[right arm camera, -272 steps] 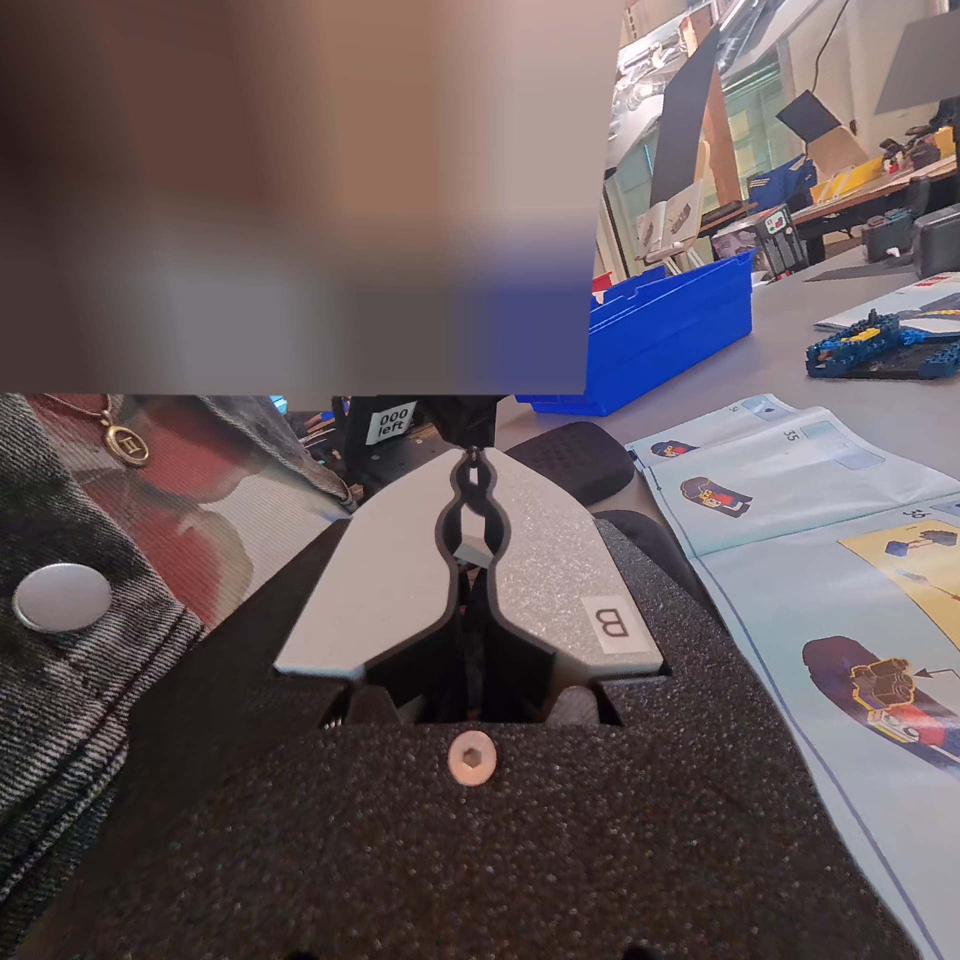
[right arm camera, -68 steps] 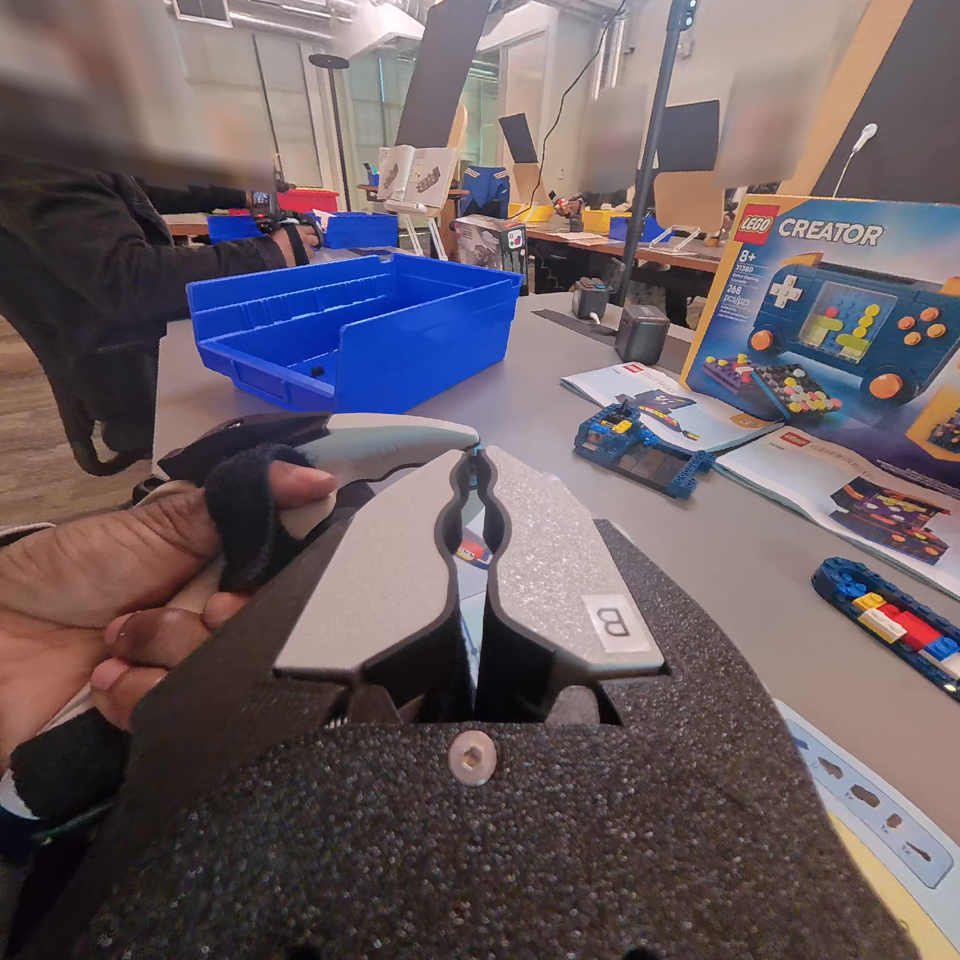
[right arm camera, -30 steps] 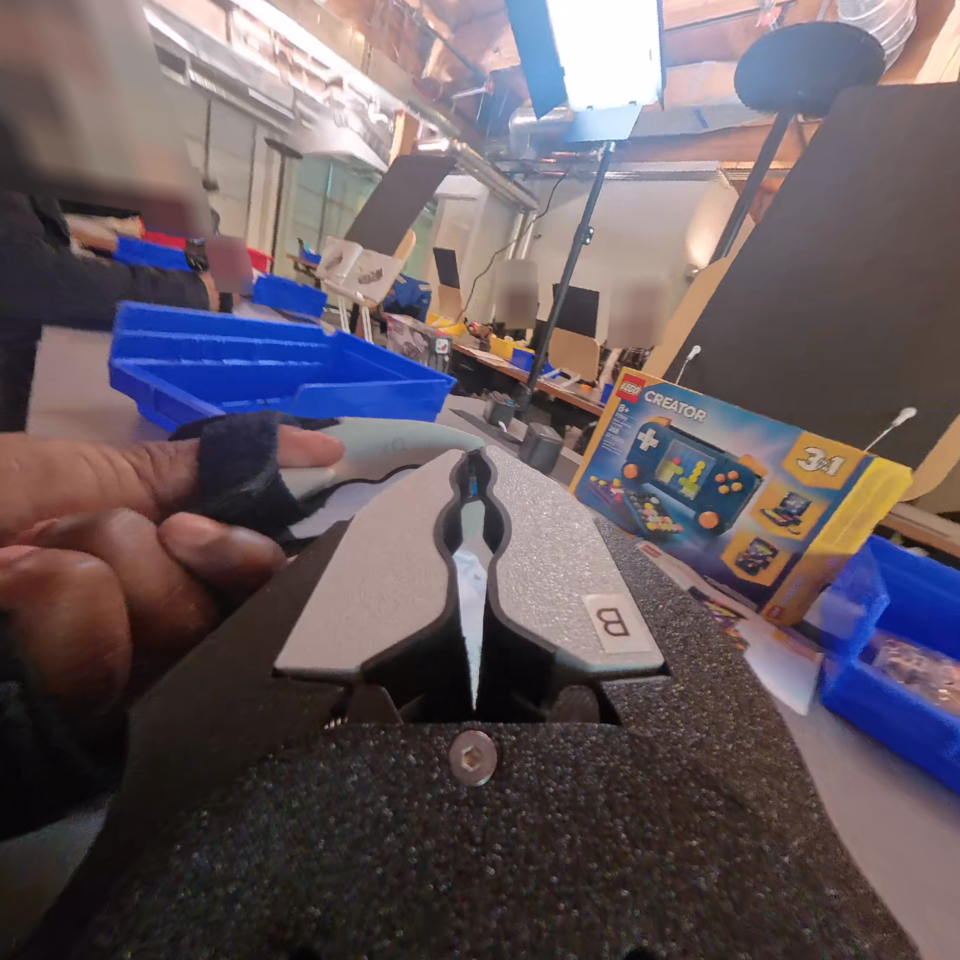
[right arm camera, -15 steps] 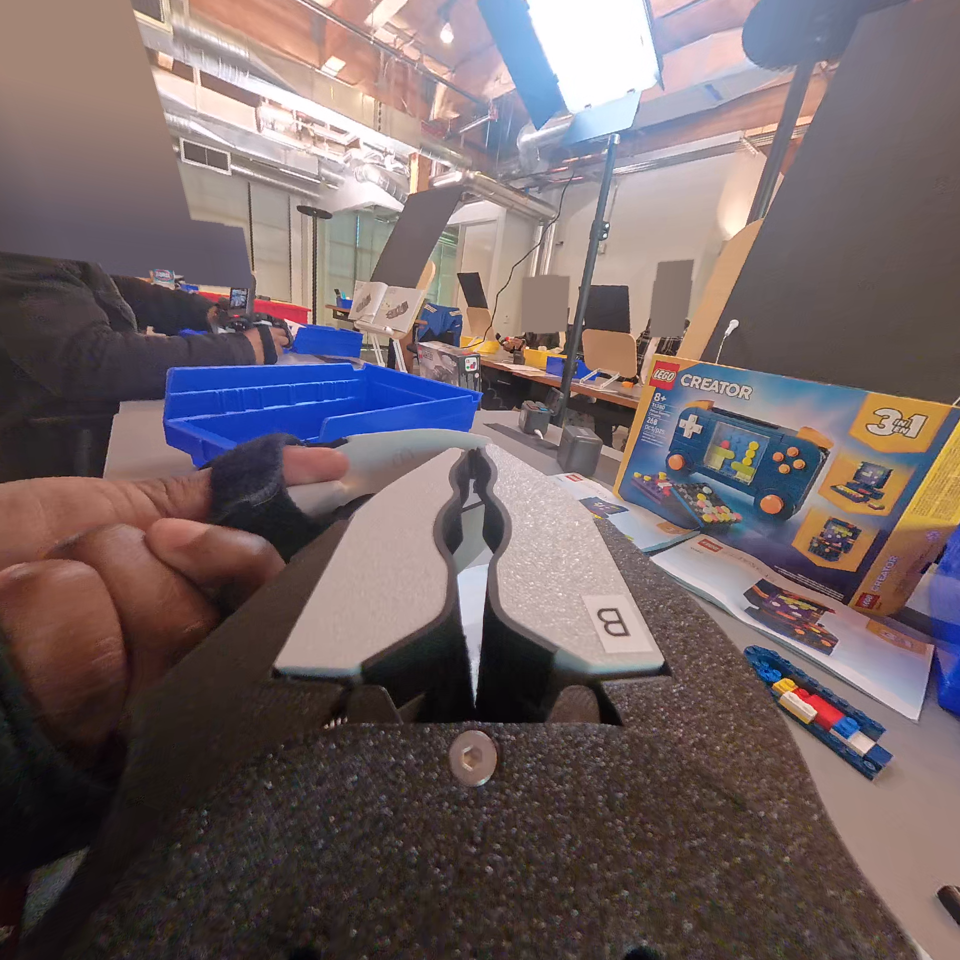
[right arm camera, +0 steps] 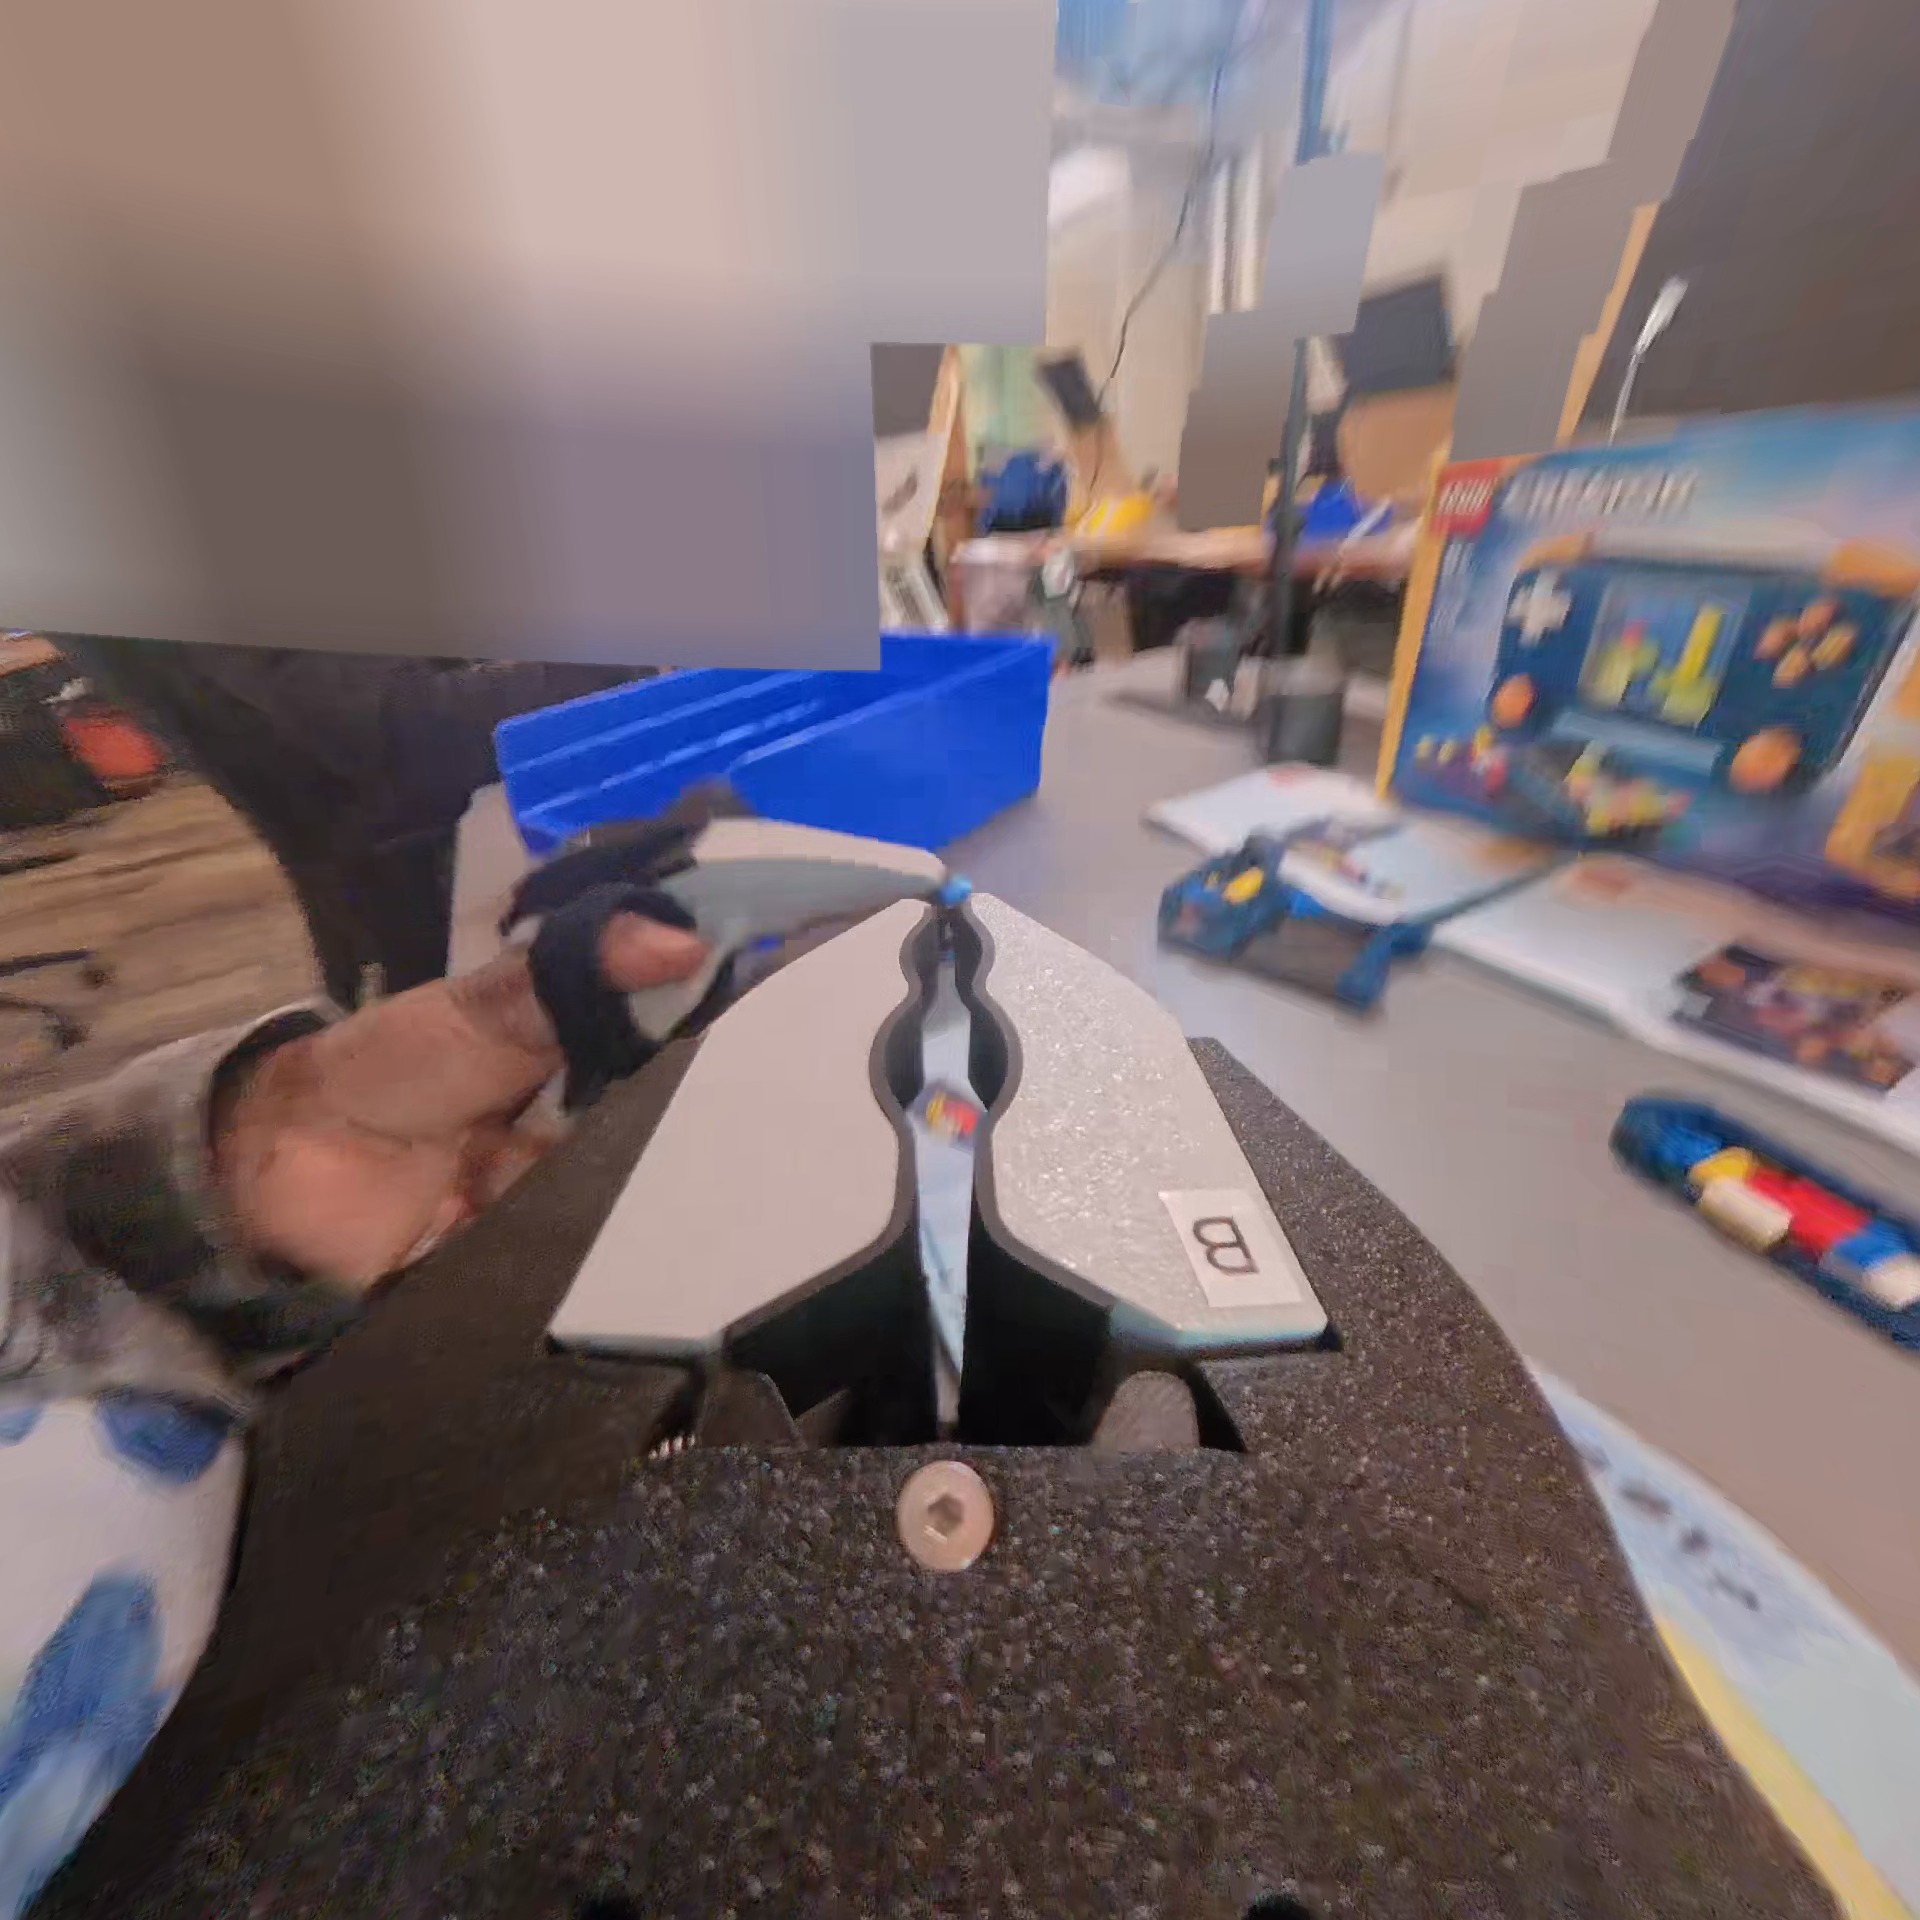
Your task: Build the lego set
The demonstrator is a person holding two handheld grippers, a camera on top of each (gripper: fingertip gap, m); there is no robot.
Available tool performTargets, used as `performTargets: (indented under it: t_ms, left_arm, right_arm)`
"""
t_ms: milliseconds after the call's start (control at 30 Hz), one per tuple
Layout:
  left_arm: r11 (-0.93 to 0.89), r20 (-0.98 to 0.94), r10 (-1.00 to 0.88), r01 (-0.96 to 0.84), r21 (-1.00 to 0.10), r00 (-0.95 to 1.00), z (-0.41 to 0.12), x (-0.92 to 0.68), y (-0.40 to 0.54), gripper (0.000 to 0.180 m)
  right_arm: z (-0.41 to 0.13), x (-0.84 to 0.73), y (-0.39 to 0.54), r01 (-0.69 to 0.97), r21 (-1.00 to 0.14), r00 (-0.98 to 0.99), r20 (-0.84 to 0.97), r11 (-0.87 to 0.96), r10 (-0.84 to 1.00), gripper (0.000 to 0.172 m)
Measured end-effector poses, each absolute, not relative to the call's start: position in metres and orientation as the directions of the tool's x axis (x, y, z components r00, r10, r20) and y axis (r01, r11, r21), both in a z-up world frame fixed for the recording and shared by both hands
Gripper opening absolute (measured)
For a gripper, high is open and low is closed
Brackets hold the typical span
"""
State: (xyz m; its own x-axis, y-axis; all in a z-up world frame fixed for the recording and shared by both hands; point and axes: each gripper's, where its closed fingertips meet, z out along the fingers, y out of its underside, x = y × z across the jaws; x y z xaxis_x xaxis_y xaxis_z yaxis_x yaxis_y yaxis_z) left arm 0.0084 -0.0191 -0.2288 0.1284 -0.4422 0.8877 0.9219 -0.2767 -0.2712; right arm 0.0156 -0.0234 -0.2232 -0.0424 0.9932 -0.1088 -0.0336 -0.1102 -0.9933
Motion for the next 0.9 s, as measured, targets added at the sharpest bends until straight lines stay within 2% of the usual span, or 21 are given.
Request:
performTargets:
  t_ms: [67,133,233,300,400,467,667,833,900]
  left_arm:
    - [-0.318,0.828,-0.437,0.800,-0.509,0.352,-0.239,0.012,-0.023,0.016]
    - [-0.362,0.736,-0.458,0.651,-0.667,0.499,-0.246,0.018,-0.031,0.017]
    - [-0.420,0.561,-0.460,0.388,-0.820,0.688,-0.265,0.028,-0.038,0.017]
    - [-0.408,0.492,-0.498,0.307,-0.860,0.714,-0.265,0.038,-0.041,0.017]
    - [-0.402,0.425,-0.528,0.224,-0.888,0.736,-0.268,0.049,-0.043,0.017]
    - [-0.397,0.391,-0.535,0.186,-0.899,0.749,-0.270,0.053,-0.044,0.018]
    - [-0.361,0.229,-0.584,0.004,-0.932,0.779,-0.277,0.069,-0.050,0.018]
    - [-0.281,-0.043,-0.580,-0.249,-0.927,0.814,-0.288,0.080,-0.050,0.018]
    - [-0.165,-0.224,-0.497,-0.345,-0.924,0.838,-0.280,0.076,-0.045,0.018]
  right_arm:
    - [-0.249,0.028,-0.024,0.197,-0.963,-0.134,-0.213,-0.185,0.968,0.003]
    - [-0.274,0.049,-0.031,0.398,-0.902,-0.199,-0.261,-0.166,0.945,0.003]
    - [-0.295,0.072,-0.040,0.483,-0.872,-0.253,-0.228,-0.081,0.940,0.002]
    - [-0.311,0.082,-0.047,0.537,-0.841,-0.260,-0.236,-0.062,0.936,0.002]
    - [-0.337,0.095,-0.043,0.604,-0.797,-0.235,-0.149,0.024,0.961,0.003]
    - [-0.336,0.099,-0.042,0.585,-0.809,-0.237,-0.100,0.060,0.966,0.004]
    - [-0.336,0.109,-0.048,0.613,-0.774,-0.281,-0.028,0.157,0.959,0.028]
    - [-0.327,0.110,-0.034,0.583,-0.803,-0.210,-0.004,0.122,0.978,0.038]
    - [-0.297,0.100,-0.039,0.437,-0.899,-0.194,-0.126,-0.029,0.973,0.034]
